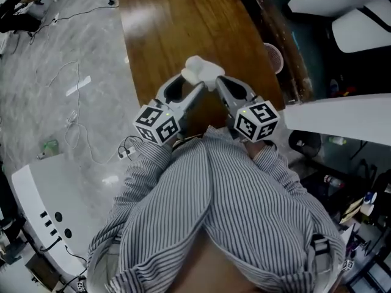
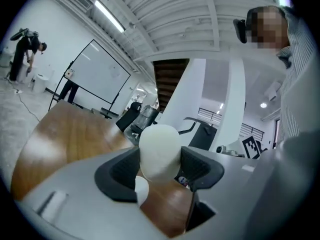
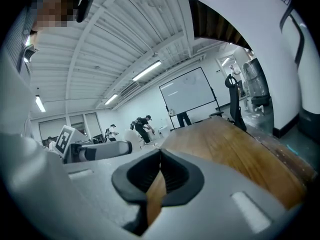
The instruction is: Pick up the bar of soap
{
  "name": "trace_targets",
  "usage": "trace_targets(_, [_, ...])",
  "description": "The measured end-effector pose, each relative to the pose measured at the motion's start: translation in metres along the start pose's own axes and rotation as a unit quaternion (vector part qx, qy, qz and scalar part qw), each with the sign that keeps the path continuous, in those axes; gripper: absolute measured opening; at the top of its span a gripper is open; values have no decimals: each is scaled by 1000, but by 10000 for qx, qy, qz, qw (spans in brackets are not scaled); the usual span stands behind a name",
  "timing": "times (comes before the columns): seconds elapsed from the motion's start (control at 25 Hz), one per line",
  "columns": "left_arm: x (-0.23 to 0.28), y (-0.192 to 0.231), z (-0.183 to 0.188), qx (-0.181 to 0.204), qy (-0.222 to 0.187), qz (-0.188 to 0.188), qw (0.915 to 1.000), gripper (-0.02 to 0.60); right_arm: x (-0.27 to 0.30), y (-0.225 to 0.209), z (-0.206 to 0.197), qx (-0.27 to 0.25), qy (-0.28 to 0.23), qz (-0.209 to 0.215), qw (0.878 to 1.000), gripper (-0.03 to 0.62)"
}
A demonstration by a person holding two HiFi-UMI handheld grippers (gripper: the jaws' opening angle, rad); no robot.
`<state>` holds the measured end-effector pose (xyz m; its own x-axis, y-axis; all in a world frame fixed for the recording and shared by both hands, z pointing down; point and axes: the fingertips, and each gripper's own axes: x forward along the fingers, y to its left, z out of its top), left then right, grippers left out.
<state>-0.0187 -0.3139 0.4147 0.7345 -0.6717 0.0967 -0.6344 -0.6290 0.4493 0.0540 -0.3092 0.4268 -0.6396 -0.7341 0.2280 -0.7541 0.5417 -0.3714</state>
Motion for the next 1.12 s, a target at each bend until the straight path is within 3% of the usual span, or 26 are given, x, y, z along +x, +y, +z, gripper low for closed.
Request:
trace_targets(0.32, [-7,-3,-1,-201,-270,74,9994,264,0,3,0,-179,12,-133,9998,3])
trace_targets(0.64, [-3,1,-5,-420,-221,99,9988,264,5,5,-2,-263,144,-73,9995,2])
trace_targets(1.12, [0,2,-6,-296,-235,37,9993,264,5,2,-7,-279,233,-119,9993,3])
